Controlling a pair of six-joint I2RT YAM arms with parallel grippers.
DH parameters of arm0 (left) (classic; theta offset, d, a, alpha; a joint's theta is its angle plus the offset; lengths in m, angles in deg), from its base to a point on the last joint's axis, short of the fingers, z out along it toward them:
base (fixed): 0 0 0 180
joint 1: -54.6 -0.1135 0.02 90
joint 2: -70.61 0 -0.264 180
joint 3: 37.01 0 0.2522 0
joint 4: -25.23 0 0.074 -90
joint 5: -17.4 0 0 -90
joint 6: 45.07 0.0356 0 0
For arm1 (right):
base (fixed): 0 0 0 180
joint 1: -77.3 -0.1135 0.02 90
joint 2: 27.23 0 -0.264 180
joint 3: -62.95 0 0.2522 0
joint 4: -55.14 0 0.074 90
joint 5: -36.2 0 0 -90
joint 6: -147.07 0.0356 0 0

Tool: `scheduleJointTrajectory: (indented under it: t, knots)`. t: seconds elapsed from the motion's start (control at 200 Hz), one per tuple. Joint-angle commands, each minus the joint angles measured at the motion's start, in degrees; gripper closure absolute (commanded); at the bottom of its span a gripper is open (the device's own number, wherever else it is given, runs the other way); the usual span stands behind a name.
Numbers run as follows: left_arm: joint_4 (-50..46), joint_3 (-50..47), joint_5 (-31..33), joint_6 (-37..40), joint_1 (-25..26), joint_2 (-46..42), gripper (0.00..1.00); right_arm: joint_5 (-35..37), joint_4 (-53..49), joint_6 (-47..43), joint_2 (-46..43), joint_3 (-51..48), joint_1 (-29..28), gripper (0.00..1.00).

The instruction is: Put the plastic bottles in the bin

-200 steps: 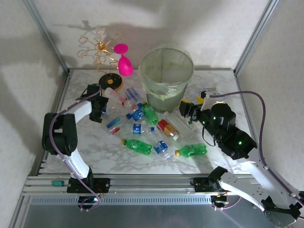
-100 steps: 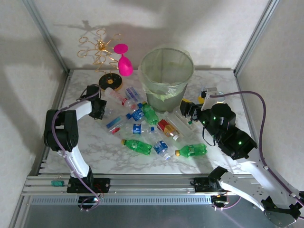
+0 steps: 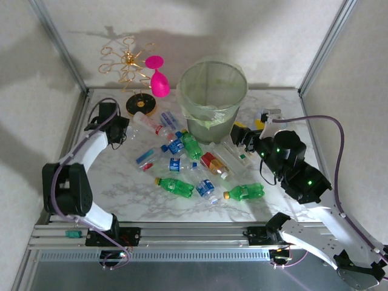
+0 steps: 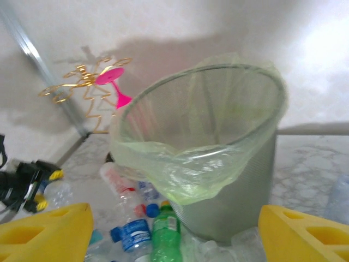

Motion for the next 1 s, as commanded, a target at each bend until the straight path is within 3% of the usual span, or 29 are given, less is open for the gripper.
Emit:
scheduleJointTrajectory:
  t: [0.0,0.24,0.481,0.801,0.996]
  knots:
    - [-3.8,1.3,1.7,4.1,0.3,-6.8,0.43,-13.5,2.7,-4.2,-0.2,0.5,-0.2,0.19]
    - [-1.2,1.2,1.9,13.4,4.6,-21.8,0.45,-17.7,0.6,-1.7,4.7,2.8,-0.2,0.20]
    - [5.3,1.6,-0.9,21.8,13.4,-30.8,0.48,-25.9,3.1,1.4,7.1,3.5,-0.2,0.20]
    - [21.6,-4.2,-20.9,27.1,18.0,-34.5,0.48,-30.4,7.2,6.6,8.7,2.6,-0.1,0.19]
    - [27.5,-7.9,-24.7,33.6,22.1,-36.4,0.46,-32.2,8.8,8.0,10.1,2.8,-0.2,0.19]
